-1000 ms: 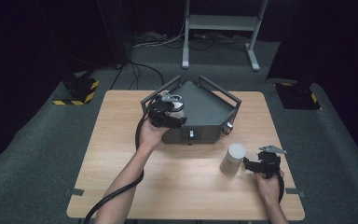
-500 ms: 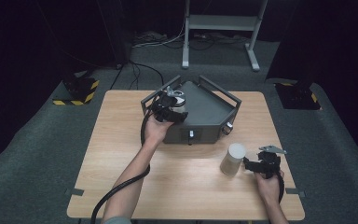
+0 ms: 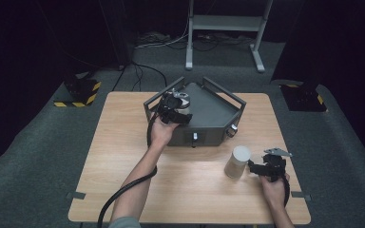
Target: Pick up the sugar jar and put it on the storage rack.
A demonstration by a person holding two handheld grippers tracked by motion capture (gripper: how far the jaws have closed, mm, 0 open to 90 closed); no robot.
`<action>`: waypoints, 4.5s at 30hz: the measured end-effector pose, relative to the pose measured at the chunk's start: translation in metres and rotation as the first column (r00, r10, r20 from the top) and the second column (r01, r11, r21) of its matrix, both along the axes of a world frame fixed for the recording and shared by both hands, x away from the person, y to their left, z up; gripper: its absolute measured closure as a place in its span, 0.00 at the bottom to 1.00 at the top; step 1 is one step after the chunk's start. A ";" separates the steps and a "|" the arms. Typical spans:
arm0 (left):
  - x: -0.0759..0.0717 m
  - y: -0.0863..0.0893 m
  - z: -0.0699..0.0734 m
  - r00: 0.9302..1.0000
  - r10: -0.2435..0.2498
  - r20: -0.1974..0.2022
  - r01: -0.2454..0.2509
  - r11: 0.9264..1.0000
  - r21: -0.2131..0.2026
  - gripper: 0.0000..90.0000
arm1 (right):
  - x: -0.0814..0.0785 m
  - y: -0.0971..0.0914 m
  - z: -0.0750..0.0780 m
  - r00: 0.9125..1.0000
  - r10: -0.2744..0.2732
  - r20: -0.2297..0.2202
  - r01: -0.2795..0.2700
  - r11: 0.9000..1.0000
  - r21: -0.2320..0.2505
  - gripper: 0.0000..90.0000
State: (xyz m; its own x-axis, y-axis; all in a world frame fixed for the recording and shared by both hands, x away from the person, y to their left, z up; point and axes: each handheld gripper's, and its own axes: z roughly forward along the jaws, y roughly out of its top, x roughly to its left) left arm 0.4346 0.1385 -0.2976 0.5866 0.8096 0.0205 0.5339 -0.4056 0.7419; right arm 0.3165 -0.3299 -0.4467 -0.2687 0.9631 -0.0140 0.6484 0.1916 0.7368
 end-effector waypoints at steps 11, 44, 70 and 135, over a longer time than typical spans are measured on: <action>0.002 -0.002 -0.004 1.000 0.001 -0.007 -0.001 1.000 0.004 0.35 | 0.000 0.000 0.000 1.000 0.000 0.000 0.000 1.000 0.000 0.10; 0.002 -0.003 -0.014 1.000 0.003 0.000 -0.003 1.000 0.003 0.35 | 0.000 0.000 0.000 1.000 0.000 0.001 0.000 1.000 -0.001 0.10; -0.017 0.005 -0.017 0.997 0.052 0.051 -0.050 0.998 -0.044 0.06 | 0.000 0.000 0.000 1.000 0.000 0.001 0.000 1.000 -0.001 0.10; -0.097 0.028 -0.048 0.999 -0.020 0.050 0.019 1.000 0.013 0.06 | 0.000 0.000 0.000 1.000 -0.001 -0.001 0.001 1.000 -0.001 0.10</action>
State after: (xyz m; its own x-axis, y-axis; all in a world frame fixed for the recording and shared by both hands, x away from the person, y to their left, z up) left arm 0.3380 0.1664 -0.3456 0.6003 0.7975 0.0599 0.4882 -0.4248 0.7624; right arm 0.3165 -0.3296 -0.4465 -0.2679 0.9633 -0.0149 0.6495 0.1920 0.7358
